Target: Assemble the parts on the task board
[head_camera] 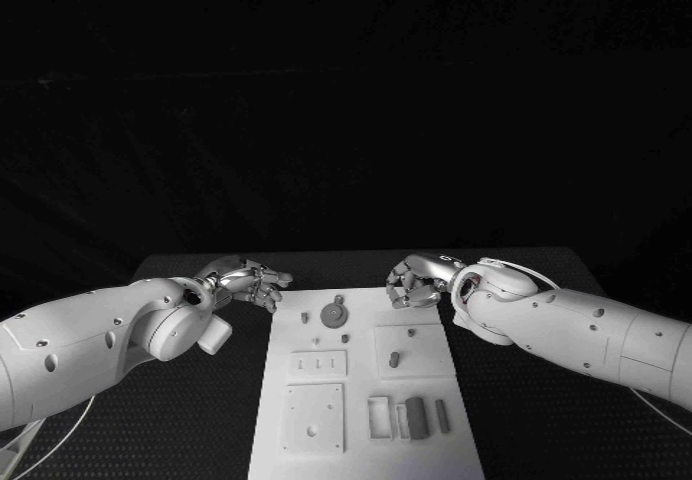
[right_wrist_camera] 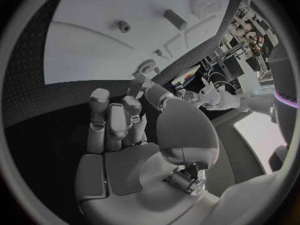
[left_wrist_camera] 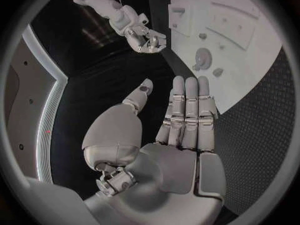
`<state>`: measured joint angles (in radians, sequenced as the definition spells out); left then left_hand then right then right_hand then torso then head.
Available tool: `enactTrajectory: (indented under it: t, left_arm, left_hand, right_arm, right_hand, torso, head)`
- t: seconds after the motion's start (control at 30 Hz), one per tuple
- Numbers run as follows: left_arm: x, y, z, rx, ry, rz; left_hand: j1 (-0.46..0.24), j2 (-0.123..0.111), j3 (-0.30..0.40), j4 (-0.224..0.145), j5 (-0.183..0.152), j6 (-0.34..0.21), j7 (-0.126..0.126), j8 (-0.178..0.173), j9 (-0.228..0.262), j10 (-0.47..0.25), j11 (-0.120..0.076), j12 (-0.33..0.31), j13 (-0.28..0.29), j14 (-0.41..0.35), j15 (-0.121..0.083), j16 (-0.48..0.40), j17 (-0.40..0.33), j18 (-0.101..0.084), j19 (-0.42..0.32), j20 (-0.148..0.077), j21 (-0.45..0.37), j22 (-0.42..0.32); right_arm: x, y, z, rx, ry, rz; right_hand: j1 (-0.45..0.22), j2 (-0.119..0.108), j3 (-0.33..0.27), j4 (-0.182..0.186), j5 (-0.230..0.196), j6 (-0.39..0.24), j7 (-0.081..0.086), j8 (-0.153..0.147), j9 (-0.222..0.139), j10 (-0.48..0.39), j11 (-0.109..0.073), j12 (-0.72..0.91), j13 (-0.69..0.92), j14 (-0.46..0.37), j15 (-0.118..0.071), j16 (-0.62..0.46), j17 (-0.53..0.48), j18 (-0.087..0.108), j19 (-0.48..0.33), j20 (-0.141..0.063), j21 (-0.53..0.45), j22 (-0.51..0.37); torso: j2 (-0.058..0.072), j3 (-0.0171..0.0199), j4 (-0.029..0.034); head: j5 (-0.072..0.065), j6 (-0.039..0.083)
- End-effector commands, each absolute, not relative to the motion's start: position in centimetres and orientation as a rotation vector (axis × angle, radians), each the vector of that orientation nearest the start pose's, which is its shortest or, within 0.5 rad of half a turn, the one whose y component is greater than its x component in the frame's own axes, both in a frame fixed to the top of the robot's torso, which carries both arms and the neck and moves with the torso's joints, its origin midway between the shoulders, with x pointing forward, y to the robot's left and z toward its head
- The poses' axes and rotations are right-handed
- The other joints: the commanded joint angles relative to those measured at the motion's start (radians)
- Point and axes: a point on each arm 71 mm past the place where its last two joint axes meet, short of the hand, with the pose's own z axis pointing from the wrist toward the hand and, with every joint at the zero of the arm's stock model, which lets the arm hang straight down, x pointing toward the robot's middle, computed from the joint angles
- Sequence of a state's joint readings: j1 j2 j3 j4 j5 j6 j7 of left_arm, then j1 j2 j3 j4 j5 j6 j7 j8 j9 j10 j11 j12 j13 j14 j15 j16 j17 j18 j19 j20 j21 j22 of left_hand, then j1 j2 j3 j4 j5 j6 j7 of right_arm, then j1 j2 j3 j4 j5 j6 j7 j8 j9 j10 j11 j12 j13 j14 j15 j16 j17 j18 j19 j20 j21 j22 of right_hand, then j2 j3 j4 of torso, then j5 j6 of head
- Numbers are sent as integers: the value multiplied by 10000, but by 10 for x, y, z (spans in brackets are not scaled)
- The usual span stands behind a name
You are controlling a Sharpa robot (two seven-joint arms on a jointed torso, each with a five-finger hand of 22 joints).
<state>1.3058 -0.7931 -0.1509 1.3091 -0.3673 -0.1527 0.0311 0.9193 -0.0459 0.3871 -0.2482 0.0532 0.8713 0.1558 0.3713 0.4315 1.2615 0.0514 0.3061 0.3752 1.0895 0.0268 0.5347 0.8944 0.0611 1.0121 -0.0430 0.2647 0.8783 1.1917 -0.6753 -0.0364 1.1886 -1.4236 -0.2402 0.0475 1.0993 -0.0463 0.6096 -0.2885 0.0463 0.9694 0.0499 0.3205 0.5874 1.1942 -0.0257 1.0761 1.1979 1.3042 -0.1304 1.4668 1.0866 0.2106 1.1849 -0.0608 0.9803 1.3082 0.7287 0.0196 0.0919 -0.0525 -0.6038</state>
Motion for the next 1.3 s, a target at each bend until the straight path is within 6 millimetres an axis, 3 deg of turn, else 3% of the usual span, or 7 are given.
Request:
enactTrajectory:
  t: [0.03, 0.17, 0.3, 0.37, 0.57, 0.77, 1.3]
  left_arm:
    - [521, 230, -200, -8023, 19558, -10340]
    - [517, 217, -201, -8289, 19575, -10286]
    - [513, 203, -201, -8493, 19718, -10380]
    - [511, 195, -202, -8494, 19761, -10447]
    - [504, 178, -207, -9051, 19766, -10494]
    - [500, 168, -209, -9231, 19906, -10374]
    - [495, 155, -211, -9036, 20362, -10036]
  left_hand:
    - [-90, 24, -87, -18, -39, 80, -46, -109, -15, -283, -60, 587, 698, -239, -146, 586, 364, -79, 12, -144, 207, 327]
    - [-109, -70, -27, -18, -19, 152, -63, -177, 2, -672, -146, 1446, 1631, -333, -243, 1206, 528, -196, 54, -366, 449, 724]
    - [-95, -101, 31, -54, -42, 218, -102, -191, 20, -839, -142, 1755, 1972, -370, -273, 1430, 509, -259, 53, -450, 520, 880]
    - [-102, -52, 69, -41, -41, 516, -207, -57, 85, -757, -243, 1953, 2134, -249, -349, 1605, 511, -256, 170, -524, 613, 976]
    - [-113, -45, 161, -117, -41, 718, -236, -39, 96, -1101, -230, 1916, 2209, -499, -291, 1579, 326, -359, -57, -530, 506, 1035]
    - [-120, -57, 185, -142, -41, 696, -208, -72, 83, -1220, -191, 1859, 2192, -605, -243, 1536, 262, -394, -160, -507, 444, 1030]
    - [-120, -57, 185, -142, -41, 696, -208, -72, 83, -1220, -191, 1859, 2192, -605, -243, 1536, 262, -394, -160, -507, 444, 1030]
  right_arm:
    - [533, -195, -209, -1989, 17468, 6085]
    - [527, -181, -204, -1883, 17298, 6208]
    - [522, -169, -202, -1763, 17267, 6412]
    - [520, -161, -201, -1538, 17321, 6643]
    - [515, -144, -199, -1270, 17390, 6853]
    - [511, -128, -198, -1253, 17461, 7015]
    - [504, -109, -197, -1631, 17560, 7334]
  right_hand:
    - [-20, -66, -56, -7, 32, 778, 326, 112, 75, 81, -16, 107, 83, 79, 17, 35, 19, 512, 40, -23, 37, 189]
    - [-18, -67, -57, -11, 32, 797, 318, 110, 76, 121, -24, 182, 139, 80, 10, 40, 17, 512, 42, -28, 41, 188]
    - [-3, -78, -55, -21, 32, 819, 310, 110, 77, 127, -33, 215, 164, 73, 3, 41, -1, 512, 43, -34, 45, 187]
    - [15, -80, -48, -27, 33, 829, 306, 109, 77, 133, -38, 236, 181, 66, -2, 39, -15, 512, 40, -39, 44, 186]
    - [26, -82, -48, -28, 32, 849, 302, 110, 78, 150, -43, 273, 209, 79, -8, 44, 1, 512, 42, -44, 46, 184]
    - [47, -102, -53, -32, 33, 886, 293, 111, 79, 184, -55, 339, 257, 97, -21, 52, 12, 512, 53, -57, 54, 182]
    - [49, -103, -54, -30, 33, 893, 291, 110, 79, 176, -57, 332, 252, 103, -23, 55, 18, 512, 55, -59, 55, 181]
  torso:
    - [-161, -26, -70]
    - [-270, -45, -114]
    - [-349, -59, -143]
    - [-404, -75, -155]
    - [-470, -86, -146]
    - [-493, -72, -167]
    - [-459, -76, -155]
  head:
    - [101, 21]
    - [203, 6]
    - [297, -18]
    - [372, -54]
    - [438, -106]
    - [470, -143]
    - [402, -183]
